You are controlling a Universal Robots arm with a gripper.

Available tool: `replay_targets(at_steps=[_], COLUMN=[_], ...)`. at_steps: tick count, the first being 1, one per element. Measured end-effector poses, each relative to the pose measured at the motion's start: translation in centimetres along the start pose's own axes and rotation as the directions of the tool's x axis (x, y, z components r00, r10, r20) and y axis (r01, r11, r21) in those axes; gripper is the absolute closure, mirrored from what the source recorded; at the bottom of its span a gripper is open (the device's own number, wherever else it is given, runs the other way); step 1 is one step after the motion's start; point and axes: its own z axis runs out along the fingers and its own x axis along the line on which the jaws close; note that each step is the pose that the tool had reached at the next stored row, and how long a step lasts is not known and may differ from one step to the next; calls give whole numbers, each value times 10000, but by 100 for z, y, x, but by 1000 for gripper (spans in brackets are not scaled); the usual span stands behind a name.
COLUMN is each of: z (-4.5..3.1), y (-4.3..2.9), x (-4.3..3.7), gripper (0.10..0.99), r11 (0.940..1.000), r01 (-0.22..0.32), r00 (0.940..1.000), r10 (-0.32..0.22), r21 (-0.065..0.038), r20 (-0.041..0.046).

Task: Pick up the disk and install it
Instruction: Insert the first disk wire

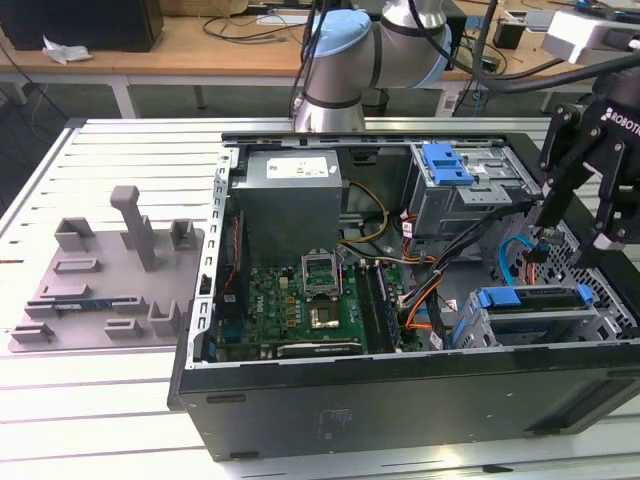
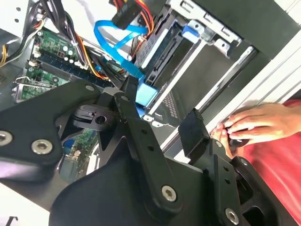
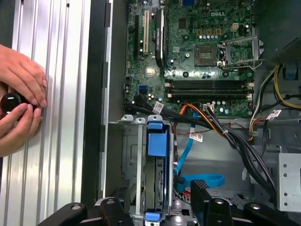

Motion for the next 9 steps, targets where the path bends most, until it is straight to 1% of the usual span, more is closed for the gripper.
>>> replay_targets(at_steps=[3, 7, 8, 9], z=[-14, -38, -52, -61], y=[-69, -171, -232, -272], x=[-51, -139, -190, -229], gripper=[463, 463, 463, 463], r11=[10000, 10000, 10000, 9999], r01=[-7, -16, -20, -23], r00=[9999, 9997, 9994, 9992], r10=[6, 15, 17, 19], r21=[-27, -65, -87, -105], r20=[-106, -263, -347, -404])
